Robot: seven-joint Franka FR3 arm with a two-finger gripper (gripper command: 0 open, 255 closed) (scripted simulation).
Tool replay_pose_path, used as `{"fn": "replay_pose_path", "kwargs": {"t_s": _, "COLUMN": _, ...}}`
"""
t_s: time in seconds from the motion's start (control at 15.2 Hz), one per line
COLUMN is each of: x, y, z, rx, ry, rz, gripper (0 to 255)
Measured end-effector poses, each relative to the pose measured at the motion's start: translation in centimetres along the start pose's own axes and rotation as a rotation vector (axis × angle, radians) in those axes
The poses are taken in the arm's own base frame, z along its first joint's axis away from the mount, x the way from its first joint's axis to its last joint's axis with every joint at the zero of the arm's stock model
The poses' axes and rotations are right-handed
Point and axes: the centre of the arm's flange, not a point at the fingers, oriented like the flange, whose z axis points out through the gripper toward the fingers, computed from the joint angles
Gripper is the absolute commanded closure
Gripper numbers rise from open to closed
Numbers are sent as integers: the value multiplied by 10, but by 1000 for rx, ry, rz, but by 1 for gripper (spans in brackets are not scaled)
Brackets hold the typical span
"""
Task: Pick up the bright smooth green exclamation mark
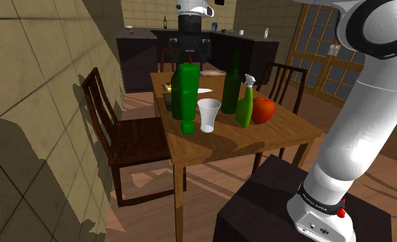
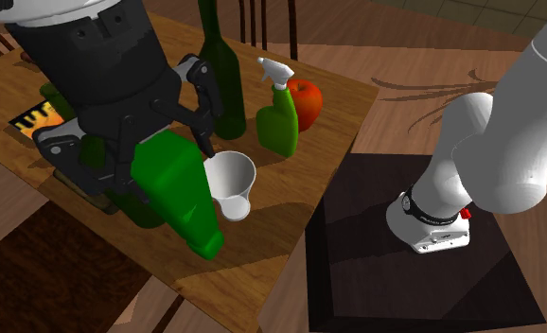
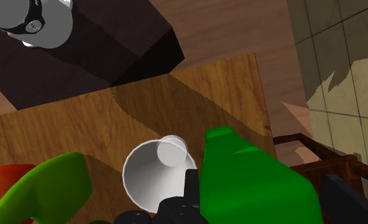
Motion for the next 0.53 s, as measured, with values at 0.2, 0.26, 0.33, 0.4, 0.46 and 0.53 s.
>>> {"fn": "replay_pose_path", "kwargs": {"t_s": 0.2, "x": 0, "y": 0, "z": 0, "rx": 1, "ry": 0, "rz": 0, "gripper": 255}}
{"fn": "replay_pose_path", "kwargs": {"t_s": 0.26, "x": 0, "y": 0, "z": 0, "rx": 1, "ry": 0, "rz": 0, "gripper": 255}}
{"fn": "replay_pose_path", "kwargs": {"t_s": 0.33, "x": 0, "y": 0, "z": 0, "rx": 1, "ry": 0, "rz": 0, "gripper": 255}}
{"fn": "replay_pose_path", "kwargs": {"t_s": 0.4, "x": 1, "y": 0, "z": -1, "rx": -1, "ry": -1, "rz": 0, "gripper": 255}}
{"fn": "replay_pose_path", "kwargs": {"t_s": 0.46, "x": 1, "y": 0, "z": -5, "rx": -3, "ry": -2, "rz": 1, "gripper": 255}}
{"fn": "replay_pose_path", "kwargs": {"t_s": 0.53, "x": 0, "y": 0, "z": -9, "rx": -3, "ry": -3, "rz": 1, "gripper": 255}}
